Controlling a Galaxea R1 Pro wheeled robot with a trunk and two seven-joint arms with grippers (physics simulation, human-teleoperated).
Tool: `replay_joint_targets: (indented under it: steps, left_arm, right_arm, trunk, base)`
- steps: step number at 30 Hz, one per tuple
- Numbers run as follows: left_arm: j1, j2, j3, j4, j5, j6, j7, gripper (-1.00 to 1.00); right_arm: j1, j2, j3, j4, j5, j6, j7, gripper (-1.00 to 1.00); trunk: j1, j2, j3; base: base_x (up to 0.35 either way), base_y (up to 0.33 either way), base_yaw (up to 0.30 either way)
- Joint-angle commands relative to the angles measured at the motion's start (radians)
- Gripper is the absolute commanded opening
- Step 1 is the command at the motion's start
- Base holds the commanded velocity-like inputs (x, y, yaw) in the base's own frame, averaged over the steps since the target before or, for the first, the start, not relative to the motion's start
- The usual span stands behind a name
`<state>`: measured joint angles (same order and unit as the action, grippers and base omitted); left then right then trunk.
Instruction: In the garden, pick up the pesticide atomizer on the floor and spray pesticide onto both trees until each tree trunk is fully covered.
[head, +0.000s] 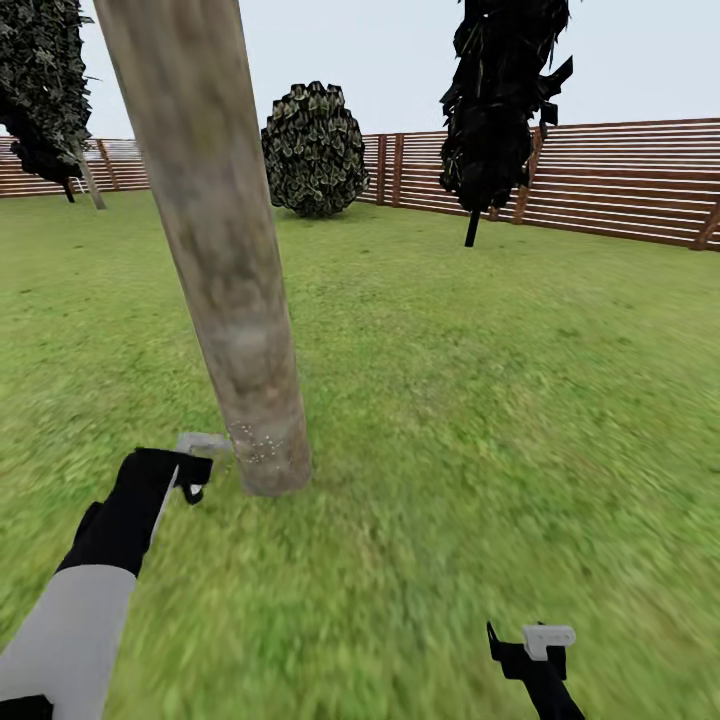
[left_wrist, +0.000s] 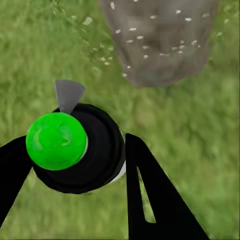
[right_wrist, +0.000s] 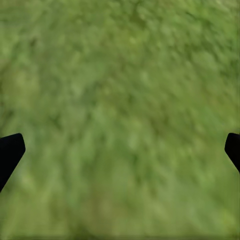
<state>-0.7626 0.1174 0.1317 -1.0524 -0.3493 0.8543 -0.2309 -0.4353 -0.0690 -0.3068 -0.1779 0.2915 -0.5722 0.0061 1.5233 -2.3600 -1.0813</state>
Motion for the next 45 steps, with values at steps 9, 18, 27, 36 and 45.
replay_joint_targets:
  steps: [9, 18, 27, 36, 45]
  left_arm:
    - [-0.016, -0.048, -0.093, -0.097, 0.011, 0.124, -0.087, -1.00]
    - [-0.049, 0.055, -0.098, -0.101, 0.012, 0.132, -0.213, -1.00]
    - [-0.101, -0.040, -0.132, -0.101, 0.004, 0.148, -0.214, -1.00]
    - [-0.109, 0.106, -0.128, -0.101, 0.005, 0.156, -0.217, -1.00]
    - [-0.100, 0.114, -0.113, -0.091, 0.001, 0.152, -0.197, -1.00]
  right_arm:
    - [0.000, 0.000, 0.000, 0.000, 0.000, 0.000, 0.000, 1.00]
    - [0.000, 0.000, 0.000, 0.000, 0.000, 0.000, 0.000, 1.00]
    - [0.000, 0.000, 0.000, 0.000, 0.000, 0.000, 0.000, 1.00]
    - [0.000, 0.000, 0.000, 0.000, 0.000, 0.000, 0.000, 1.00]
    - [0.000, -0.002, 0.000, 0.001, 0.000, 0.000, 0.001, 1.00]
  trunk:
    - [0.000, 0.000, 0.000]
    - [0.000, 0.000, 0.000]
    - [0.000, 0.000, 0.000]
    - [0.000, 0.000, 0.000]
    - [0.000, 0.000, 0.000]
  base:
    - [0.000, 0.000, 0.000]
    - [0.000, 0.000, 0.000]
    - [0.000, 0.000, 0.000]
    - [0.000, 0.000, 0.000]
    - [0.023, -0.015, 0.000]
